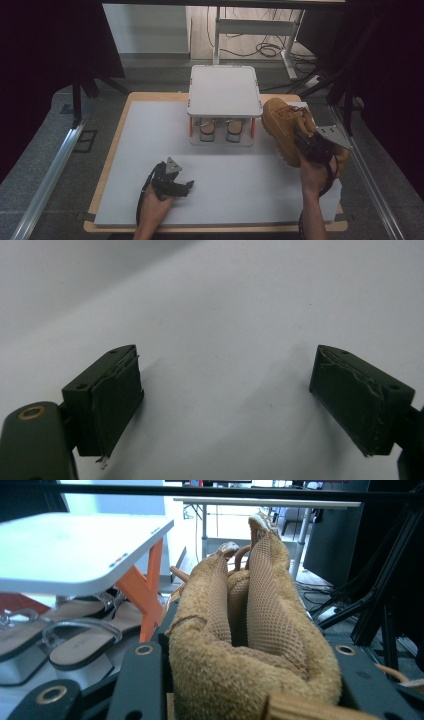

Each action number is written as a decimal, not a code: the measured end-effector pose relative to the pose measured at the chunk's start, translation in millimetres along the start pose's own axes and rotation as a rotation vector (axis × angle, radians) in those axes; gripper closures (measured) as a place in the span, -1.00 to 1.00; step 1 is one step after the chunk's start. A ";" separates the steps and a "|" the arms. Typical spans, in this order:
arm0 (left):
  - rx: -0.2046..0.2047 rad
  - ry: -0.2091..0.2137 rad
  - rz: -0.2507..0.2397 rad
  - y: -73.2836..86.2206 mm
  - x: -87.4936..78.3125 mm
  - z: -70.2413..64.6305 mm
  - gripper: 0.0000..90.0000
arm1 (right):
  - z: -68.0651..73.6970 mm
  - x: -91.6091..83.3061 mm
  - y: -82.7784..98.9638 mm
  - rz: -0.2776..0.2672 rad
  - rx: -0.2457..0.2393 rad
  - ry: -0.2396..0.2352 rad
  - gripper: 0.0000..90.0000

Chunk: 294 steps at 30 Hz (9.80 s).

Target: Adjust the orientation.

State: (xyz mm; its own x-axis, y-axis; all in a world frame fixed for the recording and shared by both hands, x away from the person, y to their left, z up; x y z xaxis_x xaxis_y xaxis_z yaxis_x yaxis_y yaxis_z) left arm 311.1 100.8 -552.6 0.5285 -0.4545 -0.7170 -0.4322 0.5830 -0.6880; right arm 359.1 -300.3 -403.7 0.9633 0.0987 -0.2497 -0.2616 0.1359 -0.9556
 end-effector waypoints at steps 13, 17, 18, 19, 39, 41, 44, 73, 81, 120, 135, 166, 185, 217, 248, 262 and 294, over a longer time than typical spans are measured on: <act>0.002 -0.002 -0.001 0.0 0.0 -0.1 -0.71 | -0.6 -4.7 -29.0 -0.057 0.009 -0.005 0.23; -0.001 -0.002 -0.003 -0.1 0.2 -0.2 -0.71 | 0.4 -5.8 -39.1 -0.077 0.005 -0.001 0.23; 0.002 -0.002 -0.001 0.0 0.1 0.0 -0.71 | 0.8 -6.1 -41.5 -0.081 0.005 -0.002 0.23; 0.002 -0.002 -0.001 0.0 0.1 -0.1 -0.71 | 1.2 -6.5 -44.7 -0.085 0.004 -0.003 0.23; 0.002 -0.003 -0.001 0.0 0.1 0.0 -0.71 | 10.2 -7.6 -80.4 -0.138 0.004 -0.034 0.23; 0.003 -0.003 -0.001 0.0 0.0 0.0 -0.71 | 11.4 -8.1 -83.3 -0.143 0.004 -0.036 0.23; 0.002 -0.002 0.000 0.1 0.1 0.0 -0.71 | 13.9 -8.9 -88.1 -0.152 0.002 -0.038 0.23; 0.003 -0.001 -0.002 0.1 0.1 -0.2 -0.71 | 71.7 7.7 -106.7 -0.181 -0.031 -0.149 0.22; 0.005 -0.002 -0.003 0.1 0.1 -0.2 -0.70 | 89.5 14.8 -107.9 -0.191 -0.030 -0.174 0.23; 0.008 -0.002 -0.006 0.0 0.1 -0.4 -0.69 | 186.1 70.3 -94.0 -0.166 -0.025 -0.309 0.23; 0.007 -0.003 -0.008 0.0 0.1 -0.8 -0.69 | 210.4 95.2 -87.9 -0.162 -0.007 -0.332 0.22; 0.008 -0.005 -0.009 -0.1 0.1 -1.1 -0.69 | 192.5 109.0 -75.9 -0.029 -0.069 -0.439 -0.72; 0.007 -0.002 -0.005 -0.1 -0.1 -0.9 -0.69 | 158.8 86.8 -60.5 0.056 -0.119 -0.543 -0.94; 0.008 -0.001 -0.004 0.0 -0.1 -0.8 -0.69 | 125.2 61.7 -20.6 0.197 -0.109 -0.632 0.75; 0.009 -0.002 -0.003 0.0 -0.2 -0.8 -0.69 | 142.9 65.2 -10.0 0.211 -0.164 -0.655 1.00; 0.006 -0.001 -0.007 -0.1 0.2 -0.9 -0.69 | 171.0 68.5 -6.7 0.228 -0.191 -0.704 1.00; 0.009 -0.006 -0.009 -0.2 0.0 -1.3 -0.69 | 223.9 81.0 -1.4 0.228 -0.283 -0.710 1.00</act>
State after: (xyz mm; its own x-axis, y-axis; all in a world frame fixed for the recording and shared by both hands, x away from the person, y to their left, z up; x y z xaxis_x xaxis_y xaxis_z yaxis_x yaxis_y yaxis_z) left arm 310.3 99.8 -552.7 0.5369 -0.4552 -0.7103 -0.4212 0.5849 -0.6932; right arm 423.9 -71.8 -387.5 0.5941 0.7115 -0.3752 -0.3308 -0.2091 -0.9202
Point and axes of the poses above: each handheld gripper's, and its own axes: x roughly forward along the jaws, y roughly out of its underside, z roughly to its left, the point moved 4 cm from there along x, roughly forward along the jaws, and after that the axes turned 11 degrees about x, right-handed, at the moved point
